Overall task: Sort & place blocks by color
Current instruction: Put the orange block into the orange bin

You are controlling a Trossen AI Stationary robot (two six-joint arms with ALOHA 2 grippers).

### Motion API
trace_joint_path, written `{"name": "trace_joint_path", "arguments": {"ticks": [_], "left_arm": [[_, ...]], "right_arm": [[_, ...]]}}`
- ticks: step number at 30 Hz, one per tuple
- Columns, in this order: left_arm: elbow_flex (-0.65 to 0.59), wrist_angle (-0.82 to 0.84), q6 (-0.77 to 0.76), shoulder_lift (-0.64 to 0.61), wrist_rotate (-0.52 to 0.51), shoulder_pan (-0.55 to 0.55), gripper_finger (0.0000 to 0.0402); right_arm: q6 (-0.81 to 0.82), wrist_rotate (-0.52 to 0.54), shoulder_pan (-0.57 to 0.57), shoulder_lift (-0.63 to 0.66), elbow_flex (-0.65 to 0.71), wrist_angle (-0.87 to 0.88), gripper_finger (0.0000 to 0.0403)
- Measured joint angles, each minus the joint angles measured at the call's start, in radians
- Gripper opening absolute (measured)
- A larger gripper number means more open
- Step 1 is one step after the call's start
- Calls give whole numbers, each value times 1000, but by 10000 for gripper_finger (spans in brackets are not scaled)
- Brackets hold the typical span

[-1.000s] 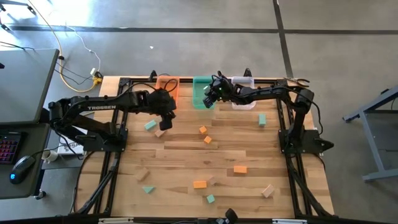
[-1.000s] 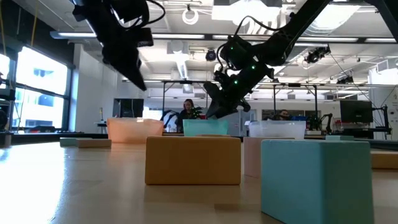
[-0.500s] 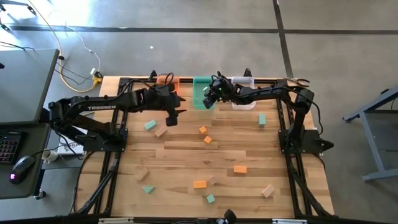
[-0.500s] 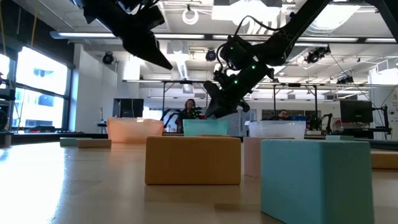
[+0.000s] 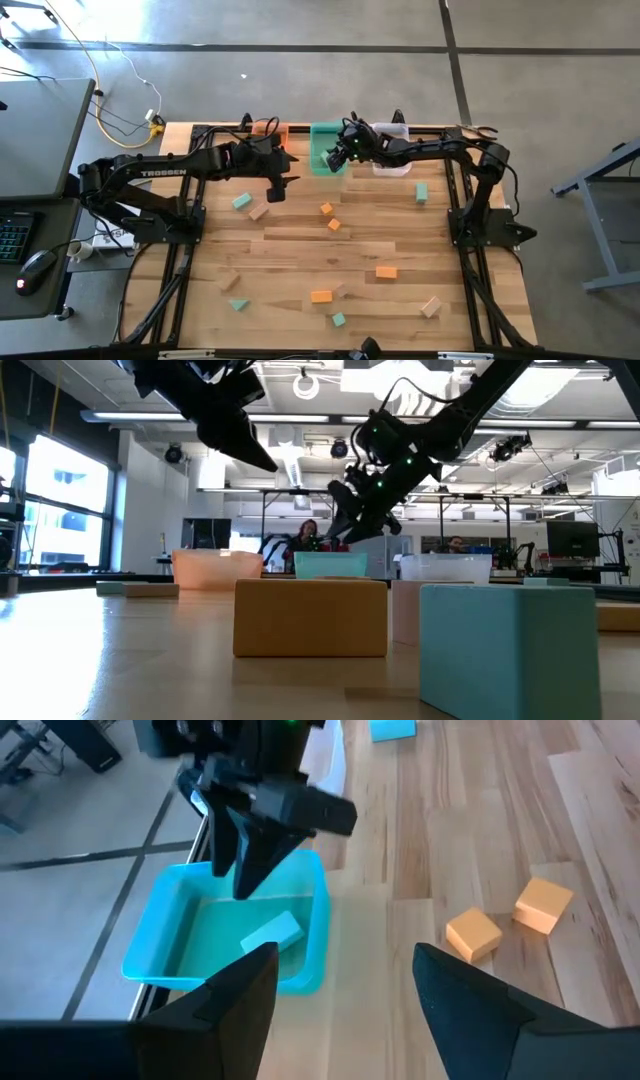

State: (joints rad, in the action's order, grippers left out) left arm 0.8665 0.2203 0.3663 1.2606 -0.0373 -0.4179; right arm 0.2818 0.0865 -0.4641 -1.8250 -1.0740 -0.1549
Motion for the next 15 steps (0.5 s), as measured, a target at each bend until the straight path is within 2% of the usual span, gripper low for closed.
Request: {"name": "trace_joint_path", "arguments": {"ticks": [4,7,12,15], "left_arm": [[0,-8,-42,0,-50,0,245],[0,-7,-105,0,-123,0,258],[0,48,-148,0,-181,0,261],[0,94,-158,-2,-192,0,260]], "right_arm": [[-32,-54,0,58,0,3,204],[-35,-140,2,101,0,24,204],[-35,-314,36,144,0,67,204],[-83,-342,83,152,0,75,204]]}}
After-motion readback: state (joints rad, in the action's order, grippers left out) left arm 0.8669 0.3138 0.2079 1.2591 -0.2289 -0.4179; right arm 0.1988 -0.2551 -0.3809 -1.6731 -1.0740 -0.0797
